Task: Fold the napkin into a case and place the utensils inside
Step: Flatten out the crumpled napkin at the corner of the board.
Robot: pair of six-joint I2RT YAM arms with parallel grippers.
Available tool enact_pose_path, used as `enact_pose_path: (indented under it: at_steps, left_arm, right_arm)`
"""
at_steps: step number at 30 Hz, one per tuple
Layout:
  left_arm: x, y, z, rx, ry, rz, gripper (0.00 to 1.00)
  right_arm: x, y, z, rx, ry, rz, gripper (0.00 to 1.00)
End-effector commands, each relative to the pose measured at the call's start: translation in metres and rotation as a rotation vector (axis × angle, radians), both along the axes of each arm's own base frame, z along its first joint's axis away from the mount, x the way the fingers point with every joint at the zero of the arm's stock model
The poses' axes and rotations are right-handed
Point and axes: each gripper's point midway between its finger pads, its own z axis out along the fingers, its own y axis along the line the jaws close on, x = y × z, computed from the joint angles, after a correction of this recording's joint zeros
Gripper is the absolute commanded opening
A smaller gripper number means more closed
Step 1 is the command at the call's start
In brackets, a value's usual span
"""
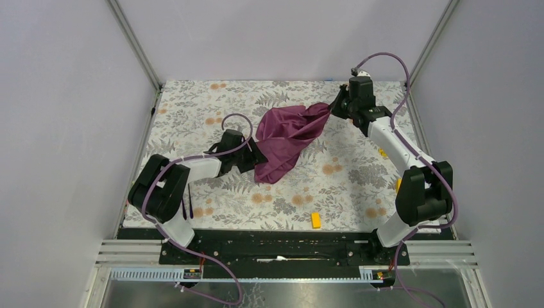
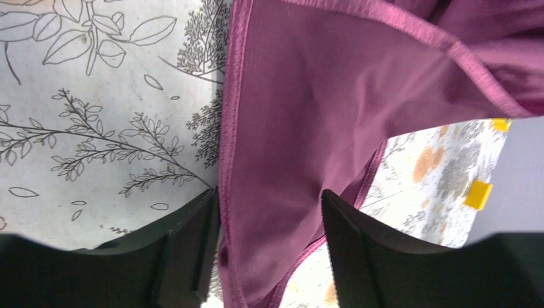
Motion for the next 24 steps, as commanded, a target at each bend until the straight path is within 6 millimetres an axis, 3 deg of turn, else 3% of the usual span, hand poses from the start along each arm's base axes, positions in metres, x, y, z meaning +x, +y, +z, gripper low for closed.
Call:
enact_pose_path:
  at_steps: [1, 6, 8, 10, 12, 14, 15, 18, 21, 24]
  left_arm:
    - [0.003, -0.010, 0.007, -0.071, -0.043, -0.016, 0.56]
    - [0.026, -0.007, 0.020, -0.087, -0.080, 0.031, 0.20]
    - [0.040, 0.004, 0.036, -0.053, -0.134, 0.075, 0.09]
    - [0.058, 0.013, 0.067, -0.027, -0.220, 0.108, 0.01]
    - [0.080, 0.023, 0.108, 0.003, -0.327, 0.133, 0.00]
    - [0.104, 0.031, 0.157, 0.038, -0.456, 0.142, 0.00]
    - [0.115, 0.037, 0.185, 0.069, -0.527, 0.149, 0.00]
    - [0.139, 0.067, 0.274, 0.209, -0.734, 0.207, 0.00]
    - [0.137, 0.102, 0.357, 0.324, -0.911, 0.279, 0.00]
    - [0.114, 0.121, 0.433, 0.399, -1.108, 0.285, 0.00]
  right_arm:
    - [0.002, -0.003, 0.028, 0.035, -0.077, 0.004, 0.00]
    - [0.008, 0.003, 0.028, 0.084, -0.074, 0.009, 0.00]
    - [0.017, 0.009, 0.032, 0.119, -0.092, 0.018, 0.00]
    - [0.034, 0.014, 0.040, 0.149, -0.123, 0.015, 0.00]
    - [0.056, 0.015, 0.053, 0.193, -0.153, 0.001, 0.00]
    - [0.085, 0.015, 0.093, 0.273, -0.238, -0.010, 0.00]
    - [0.099, 0.017, 0.103, 0.325, -0.253, -0.009, 0.00]
    - [0.132, 0.034, 0.157, 0.473, -0.330, 0.061, 0.00]
    - [0.144, 0.057, 0.211, 0.641, -0.386, 0.165, 0.00]
    - [0.136, 0.071, 0.264, 0.777, -0.471, 0.269, 0.00]
